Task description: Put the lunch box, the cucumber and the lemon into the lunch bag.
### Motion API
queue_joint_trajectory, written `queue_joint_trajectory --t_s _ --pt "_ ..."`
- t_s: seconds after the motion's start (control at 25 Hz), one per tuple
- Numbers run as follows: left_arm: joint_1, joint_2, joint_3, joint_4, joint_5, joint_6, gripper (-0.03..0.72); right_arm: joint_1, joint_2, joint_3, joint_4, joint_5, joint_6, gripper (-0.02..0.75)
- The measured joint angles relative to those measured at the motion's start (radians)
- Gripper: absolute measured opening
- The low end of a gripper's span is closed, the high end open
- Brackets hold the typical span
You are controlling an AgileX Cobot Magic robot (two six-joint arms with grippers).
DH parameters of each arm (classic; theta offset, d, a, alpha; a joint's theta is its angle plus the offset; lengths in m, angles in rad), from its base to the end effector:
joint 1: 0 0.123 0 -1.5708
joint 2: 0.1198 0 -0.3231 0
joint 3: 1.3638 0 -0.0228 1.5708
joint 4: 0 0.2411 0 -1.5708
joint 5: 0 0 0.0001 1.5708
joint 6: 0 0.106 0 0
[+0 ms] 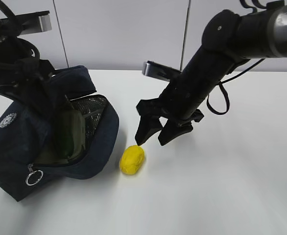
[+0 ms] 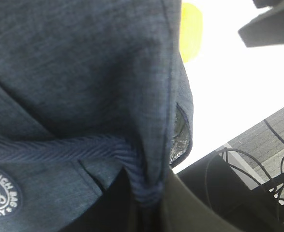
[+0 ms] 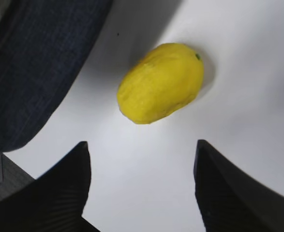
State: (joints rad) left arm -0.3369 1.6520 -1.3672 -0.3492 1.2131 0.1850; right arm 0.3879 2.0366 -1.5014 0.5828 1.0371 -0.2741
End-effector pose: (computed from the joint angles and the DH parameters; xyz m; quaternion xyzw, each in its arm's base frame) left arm 0.2940 -0.1390 0.3158 0.2073 0.9607 -0.1726 0.0658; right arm 0.3710 0.2059 0.2163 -0.1829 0.9490 0.2553 0.0266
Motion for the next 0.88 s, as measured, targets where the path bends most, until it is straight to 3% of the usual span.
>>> queue_joint_trajectory --t_s 0.36,0.88 --pt "0.0 0.0 0.0 0.0 0.0 0.007 0.0 0.123 0.002 0.0 -0.178 -0.13 0.228 0.496" --pt "0.0 0.0 0.0 0.0 0.004 0.023 0.0 0.126 0.073 0.0 -0.132 -0.196 0.319 0.496"
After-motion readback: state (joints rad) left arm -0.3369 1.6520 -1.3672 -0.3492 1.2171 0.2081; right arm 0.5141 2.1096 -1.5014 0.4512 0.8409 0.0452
